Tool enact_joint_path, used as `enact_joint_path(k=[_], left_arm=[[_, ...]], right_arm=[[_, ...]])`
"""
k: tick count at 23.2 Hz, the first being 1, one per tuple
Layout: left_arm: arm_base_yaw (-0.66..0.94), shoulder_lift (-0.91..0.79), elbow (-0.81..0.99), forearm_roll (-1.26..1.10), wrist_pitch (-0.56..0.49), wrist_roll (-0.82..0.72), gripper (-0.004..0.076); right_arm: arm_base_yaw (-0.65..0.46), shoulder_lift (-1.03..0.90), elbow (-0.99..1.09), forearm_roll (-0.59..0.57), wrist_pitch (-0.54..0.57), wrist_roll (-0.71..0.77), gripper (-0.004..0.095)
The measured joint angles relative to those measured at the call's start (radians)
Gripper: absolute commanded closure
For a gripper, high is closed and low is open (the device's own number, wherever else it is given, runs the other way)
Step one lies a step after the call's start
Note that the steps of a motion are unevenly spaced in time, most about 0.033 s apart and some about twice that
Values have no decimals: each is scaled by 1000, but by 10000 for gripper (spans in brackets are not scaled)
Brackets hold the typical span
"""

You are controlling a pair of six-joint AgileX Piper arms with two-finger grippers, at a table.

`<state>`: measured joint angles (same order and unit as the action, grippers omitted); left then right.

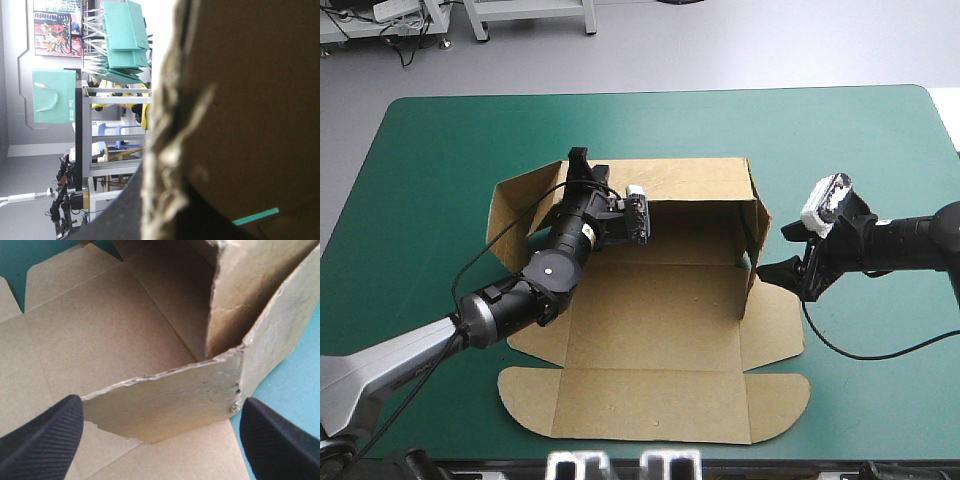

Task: Fold the box

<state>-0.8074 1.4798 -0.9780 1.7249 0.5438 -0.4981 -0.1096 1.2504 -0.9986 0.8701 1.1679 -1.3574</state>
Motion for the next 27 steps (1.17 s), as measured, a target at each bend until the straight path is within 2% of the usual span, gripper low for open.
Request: enact_joint_path(k=[4,5,10,12,17,19,27], left_arm=[[0,0,0,0,-15,0,731],[0,0,0,0,-19,0,731],[0,27,-2,11,-15,0,731],[2,41,-4,18,-10,0,731],[4,56,-11,22,-4,0,731],[4,57,-11,22,-5,0,731],[4,57,-11,22,-8,0,731]], right_arm=[[0,105,0,30,-36,-34,173],[0,154,0,83,-27,-75,188],[2,183,0,171,-26,-148,209],[20,183,0,179,-60,-158,209],[142,183,0,137,-253,-151,209],[158,183,0,131,-298,-145,210],[181,183,0,161,-383,-112,226]])
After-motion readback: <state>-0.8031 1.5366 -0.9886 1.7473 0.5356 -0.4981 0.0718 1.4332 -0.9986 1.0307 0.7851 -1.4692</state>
